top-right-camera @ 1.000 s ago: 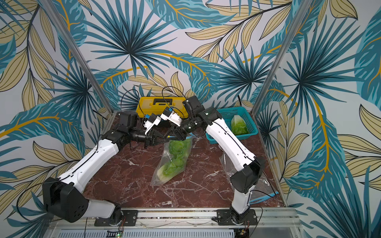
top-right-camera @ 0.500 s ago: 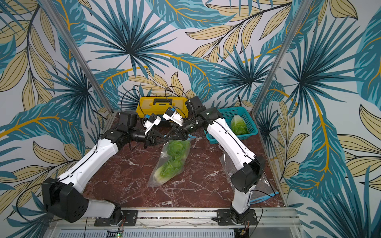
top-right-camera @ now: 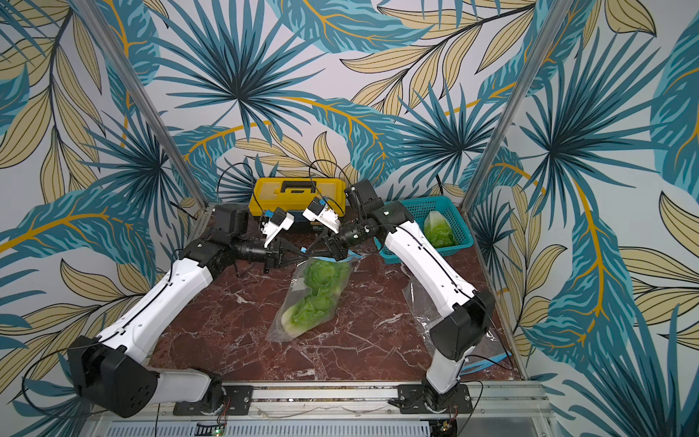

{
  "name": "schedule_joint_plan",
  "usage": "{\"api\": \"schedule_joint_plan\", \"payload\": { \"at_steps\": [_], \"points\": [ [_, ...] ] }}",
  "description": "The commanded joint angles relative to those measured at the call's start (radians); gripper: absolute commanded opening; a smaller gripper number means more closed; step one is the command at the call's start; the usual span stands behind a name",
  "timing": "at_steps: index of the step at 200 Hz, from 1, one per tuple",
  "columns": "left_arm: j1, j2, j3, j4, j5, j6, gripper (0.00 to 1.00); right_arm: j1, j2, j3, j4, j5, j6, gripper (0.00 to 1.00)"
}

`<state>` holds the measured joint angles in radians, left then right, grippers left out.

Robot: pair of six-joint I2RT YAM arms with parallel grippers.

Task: Put the chinese cabbages into a zipper bag and zip it
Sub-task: Zip the zipper on the zipper food storage bag.

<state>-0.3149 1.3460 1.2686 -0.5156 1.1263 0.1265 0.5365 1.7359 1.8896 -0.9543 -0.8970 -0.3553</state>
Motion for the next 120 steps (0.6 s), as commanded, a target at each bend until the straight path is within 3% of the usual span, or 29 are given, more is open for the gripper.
{"api": "schedule_joint_plan", "payload": {
  "at_steps": [1, 83, 120],
  "points": [
    [0.023, -0.059, 0.047, 0.036, 0.001, -0.022, 0.0, -0.021, -0.021, -0.036, -0.043, 0.025, 0.013, 0.06],
    [0.068, -0.092, 0.039, 0.035, -0.069, -0.06, 0.0, -0.041, -0.067, -0.092, -0.003, 0.041, 0.056, 0.01],
    [0.114, -0.107, 0.043, 0.023, -0.124, -0.067, 0.0, -0.045, -0.131, -0.171, 0.019, 0.142, 0.071, 0.0]
  ]
}}
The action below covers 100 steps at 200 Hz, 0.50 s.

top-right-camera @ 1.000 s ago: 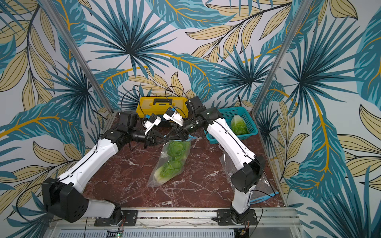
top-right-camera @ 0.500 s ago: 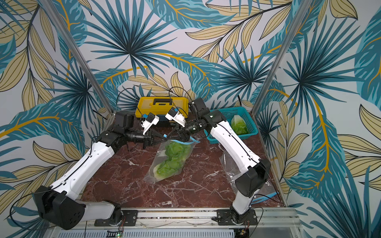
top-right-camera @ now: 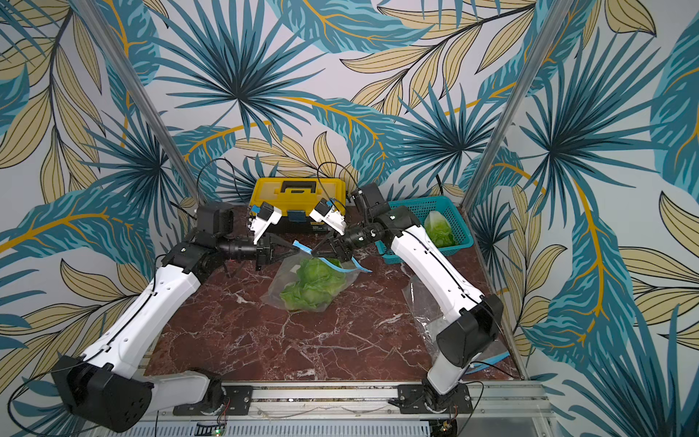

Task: Put the chinese cabbages into a zipper bag and zip it
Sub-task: Zip the zipper on the zipper food storage bag.

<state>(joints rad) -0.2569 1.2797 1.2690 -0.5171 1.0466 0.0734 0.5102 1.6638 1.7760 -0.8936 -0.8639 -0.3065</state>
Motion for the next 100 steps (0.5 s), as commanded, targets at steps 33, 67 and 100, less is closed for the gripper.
{"api": "schedule_joint_plan", "payload": {
  "at_steps": [33, 67, 100],
  "points": [
    [0.098, -0.065, 0.043, 0.025, -0.078, -0.033, 0.0, -0.052, -0.124, -0.144, -0.001, 0.185, 0.064, 0.0],
    [0.116, -0.081, 0.025, 0.024, -0.09, -0.044, 0.0, -0.088, -0.18, -0.218, 0.027, 0.231, 0.076, 0.0],
    [0.155, -0.1, 0.001, 0.024, -0.103, -0.052, 0.0, -0.117, -0.22, -0.289, 0.037, 0.292, 0.073, 0.0]
  ]
}}
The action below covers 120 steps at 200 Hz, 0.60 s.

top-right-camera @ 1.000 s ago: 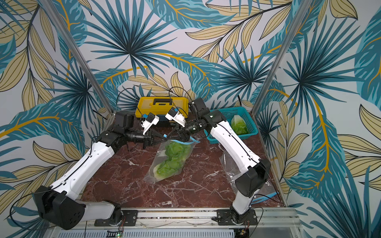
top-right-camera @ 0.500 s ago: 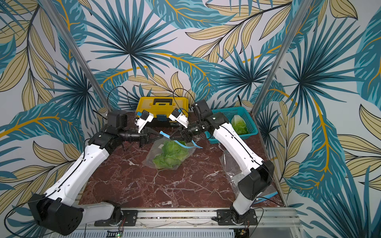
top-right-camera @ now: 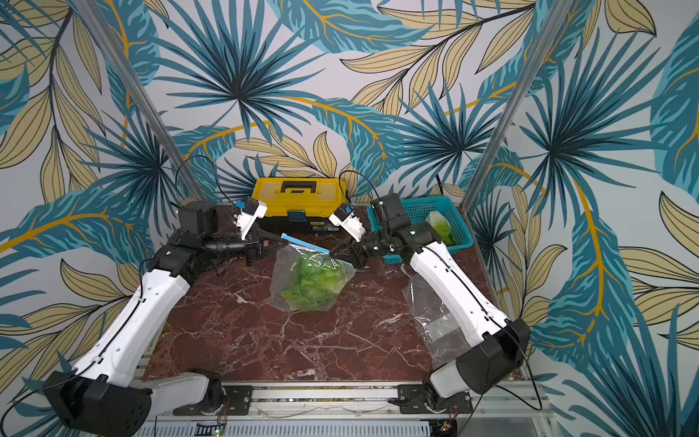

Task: Put the chinese cabbages into a zipper bag and zip it
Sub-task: Zip the zipper on the zipper food storage bag.

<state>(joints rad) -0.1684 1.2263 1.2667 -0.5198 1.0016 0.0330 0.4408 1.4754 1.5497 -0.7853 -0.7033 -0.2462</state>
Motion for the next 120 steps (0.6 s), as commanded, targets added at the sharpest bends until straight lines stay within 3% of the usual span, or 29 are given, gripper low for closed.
{"api": "schedule_joint_plan", "payload": {
  "at_steps": [1, 120],
  "points": [
    [0.067, -0.048, 0.003, 0.026, -0.059, -0.012, 0.0, -0.048, -0.032, -0.065, -0.071, 0.133, 0.013, 0.0],
    [0.125, -0.089, -0.038, 0.027, -0.114, -0.024, 0.0, -0.118, -0.044, -0.136, -0.115, 0.247, -0.04, 0.0]
  ]
}}
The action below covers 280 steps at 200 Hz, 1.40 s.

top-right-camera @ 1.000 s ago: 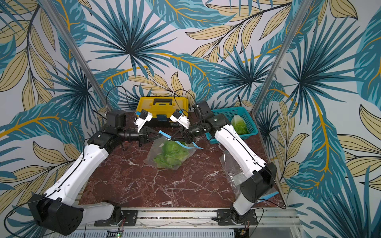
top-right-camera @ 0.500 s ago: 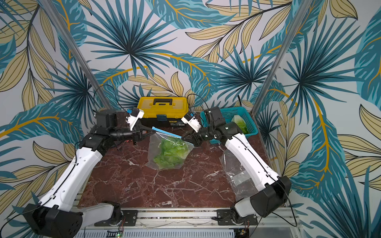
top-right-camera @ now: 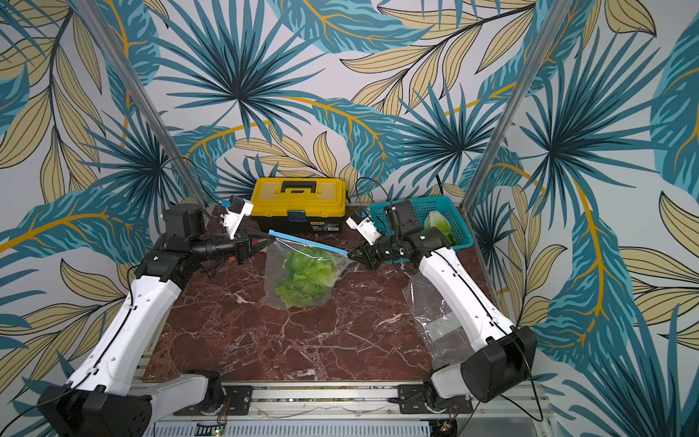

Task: Put the chinese cabbages into a zipper bag and zip it
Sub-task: Zip the zipper on the zipper food storage bag, then place the zipper food storage bag at the center of the board.

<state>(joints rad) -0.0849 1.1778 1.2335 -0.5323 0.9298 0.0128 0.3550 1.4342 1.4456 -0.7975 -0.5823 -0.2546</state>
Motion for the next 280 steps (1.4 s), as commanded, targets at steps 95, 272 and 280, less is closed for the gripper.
{"api": "schedule_joint_plan", "payload": {
  "at_steps": [95, 272, 280],
  "points": [
    [0.049, -0.044, -0.012, 0.04, -0.052, -0.014, 0.0, -0.047, 0.003, -0.042, -0.107, 0.151, -0.022, 0.0],
    [0.177, -0.222, 0.13, -0.405, -0.288, -0.134, 0.0, 0.315, -0.002, 0.039, -0.015, -0.113, 0.444, 0.0],
    [0.18, -0.182, 0.123, -0.404, -0.299, -0.138, 0.0, 0.315, 0.038, 0.058, -0.007, -0.107, 0.455, 0.0]
  ]
}}
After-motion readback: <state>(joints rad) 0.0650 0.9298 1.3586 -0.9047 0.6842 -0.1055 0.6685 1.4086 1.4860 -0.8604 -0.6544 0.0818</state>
